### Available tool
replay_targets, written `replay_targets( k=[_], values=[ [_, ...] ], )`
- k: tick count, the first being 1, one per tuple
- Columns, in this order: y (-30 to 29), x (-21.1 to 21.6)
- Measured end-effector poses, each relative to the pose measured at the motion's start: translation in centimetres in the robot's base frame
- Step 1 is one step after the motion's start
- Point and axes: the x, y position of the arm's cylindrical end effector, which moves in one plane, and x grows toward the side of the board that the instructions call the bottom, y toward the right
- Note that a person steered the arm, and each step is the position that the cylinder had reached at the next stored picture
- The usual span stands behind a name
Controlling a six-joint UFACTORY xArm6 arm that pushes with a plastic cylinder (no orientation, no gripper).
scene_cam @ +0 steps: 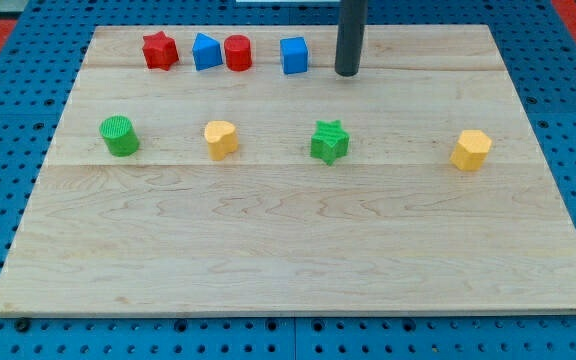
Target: Slide the blue cube closer to the red circle
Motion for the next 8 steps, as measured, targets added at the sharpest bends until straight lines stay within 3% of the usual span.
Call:
replay_targets(
  k=[4, 7, 8],
  values=[
    [0.2, 1.2],
    [-5.1, 2.2],
    [-0.1, 2.2]
  ],
)
